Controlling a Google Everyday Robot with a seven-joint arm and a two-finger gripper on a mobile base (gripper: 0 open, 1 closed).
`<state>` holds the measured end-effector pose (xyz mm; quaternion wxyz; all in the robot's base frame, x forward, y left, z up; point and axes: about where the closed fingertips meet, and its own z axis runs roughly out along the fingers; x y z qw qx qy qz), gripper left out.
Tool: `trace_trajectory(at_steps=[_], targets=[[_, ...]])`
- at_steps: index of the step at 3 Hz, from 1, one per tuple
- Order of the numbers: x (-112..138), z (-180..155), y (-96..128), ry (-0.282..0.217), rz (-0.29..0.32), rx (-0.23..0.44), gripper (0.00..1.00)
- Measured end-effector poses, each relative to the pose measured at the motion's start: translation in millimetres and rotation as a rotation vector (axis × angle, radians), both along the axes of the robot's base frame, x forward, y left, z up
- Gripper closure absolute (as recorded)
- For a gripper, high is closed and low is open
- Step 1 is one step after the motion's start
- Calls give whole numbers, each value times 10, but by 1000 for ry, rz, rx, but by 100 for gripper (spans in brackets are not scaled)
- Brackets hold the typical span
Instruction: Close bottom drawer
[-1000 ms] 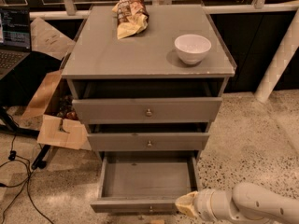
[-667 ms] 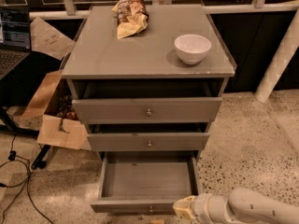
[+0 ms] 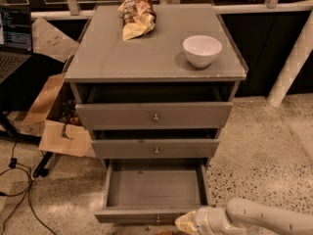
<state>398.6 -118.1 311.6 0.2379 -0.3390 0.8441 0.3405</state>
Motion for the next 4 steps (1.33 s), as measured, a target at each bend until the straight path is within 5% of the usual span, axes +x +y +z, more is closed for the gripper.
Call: trace_trajectory(at_steps=[1, 4], targets=[[20, -322, -1, 54, 7, -13, 100], [50, -484, 3, 70, -28, 12, 100]])
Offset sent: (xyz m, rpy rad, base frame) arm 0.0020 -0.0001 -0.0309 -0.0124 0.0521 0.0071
